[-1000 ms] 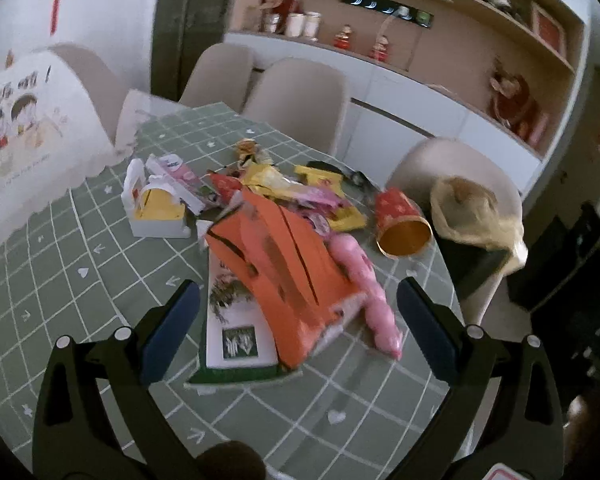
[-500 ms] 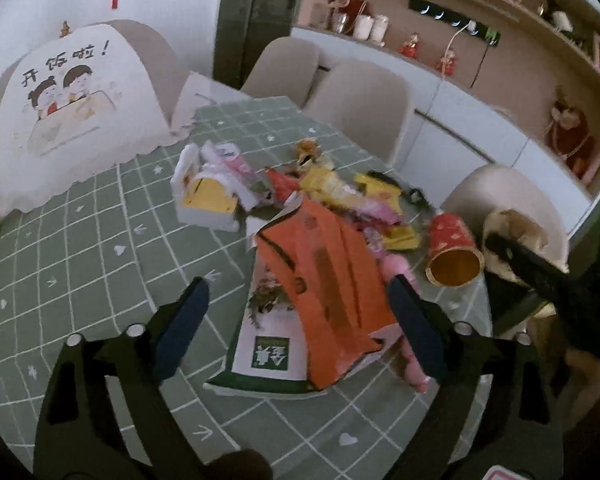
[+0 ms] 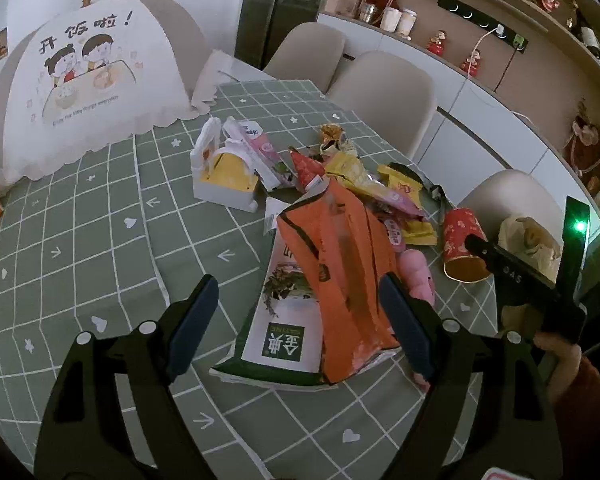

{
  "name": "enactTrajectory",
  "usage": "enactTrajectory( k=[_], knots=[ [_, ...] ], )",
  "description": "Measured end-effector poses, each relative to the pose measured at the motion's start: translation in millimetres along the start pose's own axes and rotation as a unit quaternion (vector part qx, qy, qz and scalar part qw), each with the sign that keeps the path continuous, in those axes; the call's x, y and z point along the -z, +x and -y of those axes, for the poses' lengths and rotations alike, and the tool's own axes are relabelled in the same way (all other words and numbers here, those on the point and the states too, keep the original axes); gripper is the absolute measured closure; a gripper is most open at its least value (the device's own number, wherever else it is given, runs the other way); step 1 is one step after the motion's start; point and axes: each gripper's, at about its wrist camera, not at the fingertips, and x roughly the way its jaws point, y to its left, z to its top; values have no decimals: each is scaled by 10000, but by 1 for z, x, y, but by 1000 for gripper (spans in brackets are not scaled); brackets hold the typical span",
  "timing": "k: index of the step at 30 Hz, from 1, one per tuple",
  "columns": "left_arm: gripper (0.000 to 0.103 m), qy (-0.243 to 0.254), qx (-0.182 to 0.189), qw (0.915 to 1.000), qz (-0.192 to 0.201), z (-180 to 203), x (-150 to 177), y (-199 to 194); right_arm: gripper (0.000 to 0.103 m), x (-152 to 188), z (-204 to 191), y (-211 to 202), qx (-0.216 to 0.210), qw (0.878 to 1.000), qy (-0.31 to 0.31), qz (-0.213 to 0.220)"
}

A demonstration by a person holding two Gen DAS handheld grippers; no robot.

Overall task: Collect trash
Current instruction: 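Grasp the red paper cup with the right gripper while the left grasps the orange snack bag, then lift the red paper cup with the right gripper while the left lifts the orange bag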

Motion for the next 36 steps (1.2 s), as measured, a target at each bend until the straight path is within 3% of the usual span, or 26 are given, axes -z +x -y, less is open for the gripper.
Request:
enactTrajectory(
  k=[5,9,15,17,19,22,25,36],
  knots=[
    [25,-70,17,9999,-89,-3,0,6,49,-4,-3,-3,-12,10000,22,-46],
    [25,-126,115,9998,-118,-5,-2,10,49,-4,-7,-15,374,9991,-113,170],
    [26,-220,239,9994,-138,3,-16,36,49,-1,-3,-21,-3,9998,17,187],
    [38,-159,175,9995,-218,8,-21,50,49,-2,-4,-29,-91,9995,-40,299],
    [64,-78,171,9989,-425,12,-23,63,49,-3,-2,-36,-103,9993,-21,372],
    [76,-73,308,9989,-340,10,-25,59,48,-7,1,-38,-121,9992,8,385],
    [83,-136,516,9983,-228,7,-30,45,48,-11,-2,-29,6,9995,-46,321],
    [84,42,635,9979,98,-7,-39,-6,45,5,-17,5,144,9998,-76,121]
  ],
)
